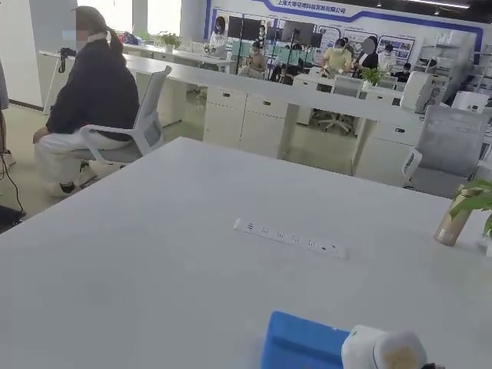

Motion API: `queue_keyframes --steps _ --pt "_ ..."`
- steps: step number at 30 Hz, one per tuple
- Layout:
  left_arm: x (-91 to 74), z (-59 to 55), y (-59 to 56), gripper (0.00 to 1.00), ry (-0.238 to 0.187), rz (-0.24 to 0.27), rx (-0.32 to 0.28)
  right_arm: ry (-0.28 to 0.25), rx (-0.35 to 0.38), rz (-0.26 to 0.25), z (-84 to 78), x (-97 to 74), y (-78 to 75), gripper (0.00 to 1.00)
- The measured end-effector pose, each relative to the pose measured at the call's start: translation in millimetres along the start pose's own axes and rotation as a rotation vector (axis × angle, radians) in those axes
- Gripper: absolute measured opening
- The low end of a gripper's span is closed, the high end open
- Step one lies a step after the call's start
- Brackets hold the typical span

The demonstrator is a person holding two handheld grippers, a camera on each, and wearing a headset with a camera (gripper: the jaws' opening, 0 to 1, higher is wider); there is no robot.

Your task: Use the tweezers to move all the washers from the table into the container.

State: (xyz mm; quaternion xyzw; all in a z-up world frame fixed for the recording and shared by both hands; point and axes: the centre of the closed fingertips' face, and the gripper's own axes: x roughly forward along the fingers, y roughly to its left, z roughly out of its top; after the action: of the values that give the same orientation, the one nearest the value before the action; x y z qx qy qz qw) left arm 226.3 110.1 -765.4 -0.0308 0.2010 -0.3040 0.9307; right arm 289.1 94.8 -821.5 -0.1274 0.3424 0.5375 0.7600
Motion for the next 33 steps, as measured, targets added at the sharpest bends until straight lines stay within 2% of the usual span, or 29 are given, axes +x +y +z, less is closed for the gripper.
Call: queue_keyframes --steps 6,9,19,33 --pt "0.2 -0.6 -0.4 0.89 0.002 -0.003 -0.001 -0.003 -0.002 0.007 4.1 -7.8 11.0 0.03" --pt "0.1 -0.7 -0.5 0.89 0.003 -0.002 0.000 -0.017 0.014 0.010 8.1 -11.1 10.7 0.03" --pt "-0.3 0.0 -0.8 0.89 -0.001 -0.002 0.004 -0.074 0.050 0.010 29.0 -27.5 4.8 0.03" --pt "-0.5 0.3 -1.1 0.89 -0.002 -0.001 0.003 -0.130 0.006 -0.003 66.8 -44.8 -10.6 0.03"
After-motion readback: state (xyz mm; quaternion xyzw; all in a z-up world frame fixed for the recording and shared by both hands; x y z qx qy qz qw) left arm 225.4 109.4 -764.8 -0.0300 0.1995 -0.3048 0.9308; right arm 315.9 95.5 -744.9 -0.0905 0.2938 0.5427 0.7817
